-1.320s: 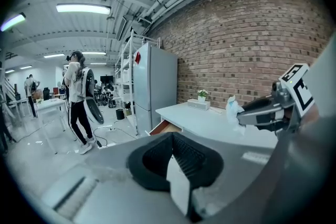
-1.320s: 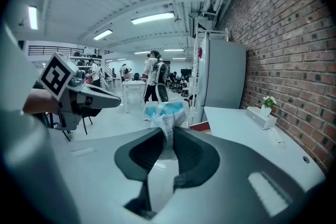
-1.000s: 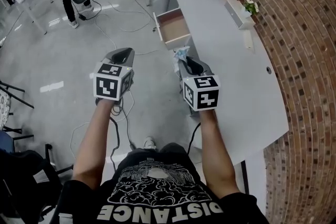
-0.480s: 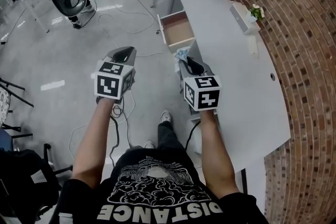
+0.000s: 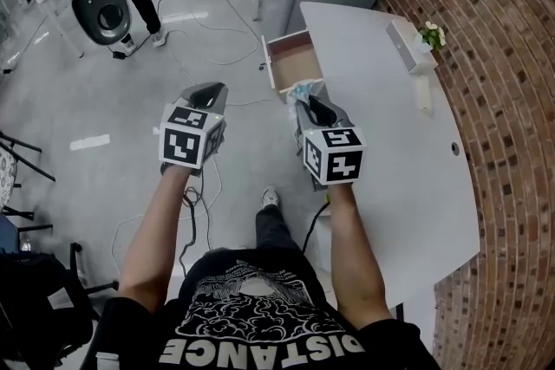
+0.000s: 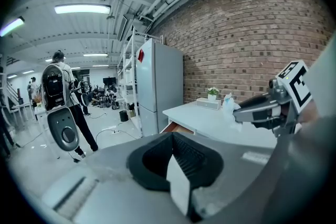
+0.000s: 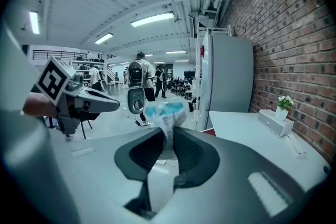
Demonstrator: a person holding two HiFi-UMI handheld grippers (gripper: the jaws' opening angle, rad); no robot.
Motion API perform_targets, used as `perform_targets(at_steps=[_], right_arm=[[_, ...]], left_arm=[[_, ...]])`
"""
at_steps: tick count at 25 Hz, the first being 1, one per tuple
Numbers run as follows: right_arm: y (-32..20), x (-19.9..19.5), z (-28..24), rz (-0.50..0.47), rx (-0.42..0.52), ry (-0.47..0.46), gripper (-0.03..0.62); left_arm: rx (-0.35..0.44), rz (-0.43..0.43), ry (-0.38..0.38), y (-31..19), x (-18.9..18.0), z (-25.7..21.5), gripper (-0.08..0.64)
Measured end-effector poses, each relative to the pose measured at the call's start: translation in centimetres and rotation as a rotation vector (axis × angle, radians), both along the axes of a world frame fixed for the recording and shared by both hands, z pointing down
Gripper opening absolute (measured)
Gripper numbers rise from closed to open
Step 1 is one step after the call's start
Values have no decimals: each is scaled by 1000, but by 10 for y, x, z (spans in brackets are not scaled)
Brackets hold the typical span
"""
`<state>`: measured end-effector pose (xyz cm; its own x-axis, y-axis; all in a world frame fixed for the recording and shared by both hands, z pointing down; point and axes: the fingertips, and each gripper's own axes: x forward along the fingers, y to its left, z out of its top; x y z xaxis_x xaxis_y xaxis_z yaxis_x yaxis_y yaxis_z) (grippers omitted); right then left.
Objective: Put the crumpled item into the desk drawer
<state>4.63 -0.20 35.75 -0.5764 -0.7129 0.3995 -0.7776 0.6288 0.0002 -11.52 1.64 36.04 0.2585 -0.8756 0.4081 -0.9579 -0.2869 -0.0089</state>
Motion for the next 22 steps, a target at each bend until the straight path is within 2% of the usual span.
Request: perform_targets(at_steps=[22], right_arm=[[-160, -2, -2, -69, -44, -10, 63]], left_arm=[[-53, -46, -17, -151, 10, -3, 0]])
